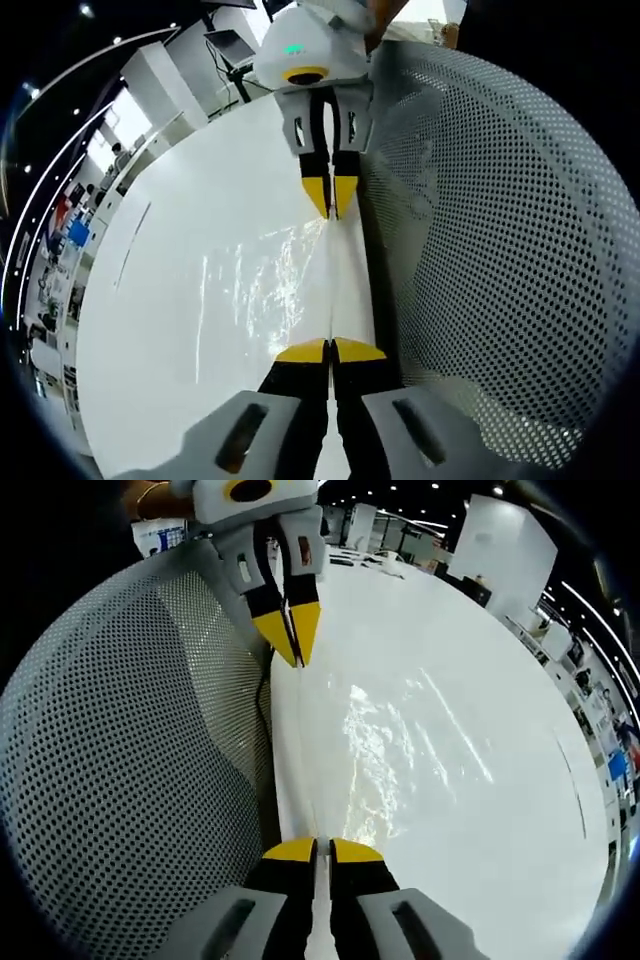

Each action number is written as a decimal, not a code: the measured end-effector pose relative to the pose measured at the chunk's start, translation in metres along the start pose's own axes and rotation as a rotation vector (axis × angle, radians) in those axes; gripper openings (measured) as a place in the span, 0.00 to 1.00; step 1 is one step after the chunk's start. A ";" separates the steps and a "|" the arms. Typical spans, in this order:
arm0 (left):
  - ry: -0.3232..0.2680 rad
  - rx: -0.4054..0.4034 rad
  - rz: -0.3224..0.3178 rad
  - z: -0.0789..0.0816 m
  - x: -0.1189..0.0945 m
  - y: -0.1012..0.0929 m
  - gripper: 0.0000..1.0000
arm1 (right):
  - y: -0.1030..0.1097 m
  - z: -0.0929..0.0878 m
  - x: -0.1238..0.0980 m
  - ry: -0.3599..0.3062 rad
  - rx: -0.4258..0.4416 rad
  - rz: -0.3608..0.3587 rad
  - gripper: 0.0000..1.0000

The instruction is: Open the resealable bag by pulling the two sides of the seal apart until the entire bag opening is separated and visibly accessible.

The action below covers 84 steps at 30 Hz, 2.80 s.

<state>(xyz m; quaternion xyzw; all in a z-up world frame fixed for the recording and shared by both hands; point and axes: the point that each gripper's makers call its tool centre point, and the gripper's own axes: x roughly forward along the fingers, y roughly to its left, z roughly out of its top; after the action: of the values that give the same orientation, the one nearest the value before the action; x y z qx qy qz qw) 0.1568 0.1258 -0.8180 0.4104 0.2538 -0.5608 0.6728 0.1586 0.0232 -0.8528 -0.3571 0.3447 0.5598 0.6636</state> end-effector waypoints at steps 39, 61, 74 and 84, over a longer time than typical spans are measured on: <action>0.010 0.076 0.024 0.005 -0.004 -0.001 0.00 | -0.004 0.037 0.001 -0.104 0.068 -0.014 0.07; -0.050 0.041 0.070 0.018 -0.006 0.014 0.00 | -0.005 0.053 0.003 -0.156 0.120 -0.011 0.00; -0.025 -0.029 0.127 0.012 -0.014 0.027 0.00 | -0.013 0.066 0.001 -0.217 0.188 -0.033 0.00; -0.021 -0.039 0.146 0.012 -0.016 0.029 0.00 | -0.015 0.068 0.001 -0.219 0.183 -0.040 0.00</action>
<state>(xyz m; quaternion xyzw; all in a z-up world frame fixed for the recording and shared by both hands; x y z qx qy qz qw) 0.1794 0.1251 -0.7908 0.4089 0.2269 -0.5094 0.7224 0.1776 0.0800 -0.8182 -0.2389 0.3127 0.5484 0.7379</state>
